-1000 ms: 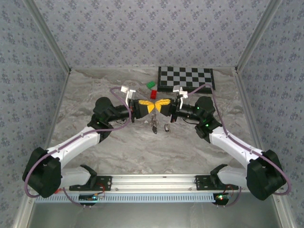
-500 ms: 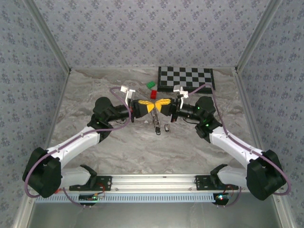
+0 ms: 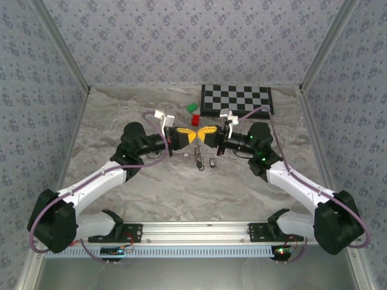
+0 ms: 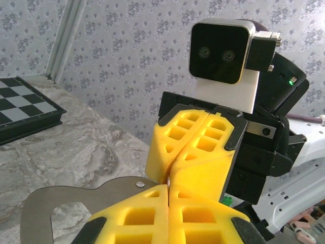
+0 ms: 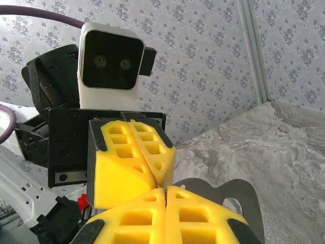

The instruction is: Put the keys on the keyring

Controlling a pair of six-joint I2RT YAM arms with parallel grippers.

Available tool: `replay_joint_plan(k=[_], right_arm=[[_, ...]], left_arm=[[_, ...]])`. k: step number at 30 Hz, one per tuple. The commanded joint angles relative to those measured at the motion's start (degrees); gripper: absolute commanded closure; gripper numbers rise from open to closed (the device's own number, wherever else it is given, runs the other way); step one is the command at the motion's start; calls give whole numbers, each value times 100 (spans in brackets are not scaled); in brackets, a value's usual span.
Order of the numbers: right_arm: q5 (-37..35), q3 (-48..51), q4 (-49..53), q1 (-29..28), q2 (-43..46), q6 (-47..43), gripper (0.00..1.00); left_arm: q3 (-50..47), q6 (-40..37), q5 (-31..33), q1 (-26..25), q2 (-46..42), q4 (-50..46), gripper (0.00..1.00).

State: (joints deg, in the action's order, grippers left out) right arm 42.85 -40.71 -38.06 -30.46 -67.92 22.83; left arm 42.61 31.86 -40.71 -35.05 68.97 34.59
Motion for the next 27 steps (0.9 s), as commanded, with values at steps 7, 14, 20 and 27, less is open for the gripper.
replay_joint_plan(k=[7,14,20,27], right_arm=[[-66,-183,-96,-117,112,-162,100],[-75,-175,-118,-113,108,-147,100],[-66,-178,-131,-127,104,-131,100],[-66,-158,-131,-118,112,-146,100]], left_arm=[[194,-347,-87,-151,-125,-236,100],[134,-121,-496,-152,-51,185,92],[186,11,-718,-152,53,354,87],[159,49,-618,-150,-9,404,100]])
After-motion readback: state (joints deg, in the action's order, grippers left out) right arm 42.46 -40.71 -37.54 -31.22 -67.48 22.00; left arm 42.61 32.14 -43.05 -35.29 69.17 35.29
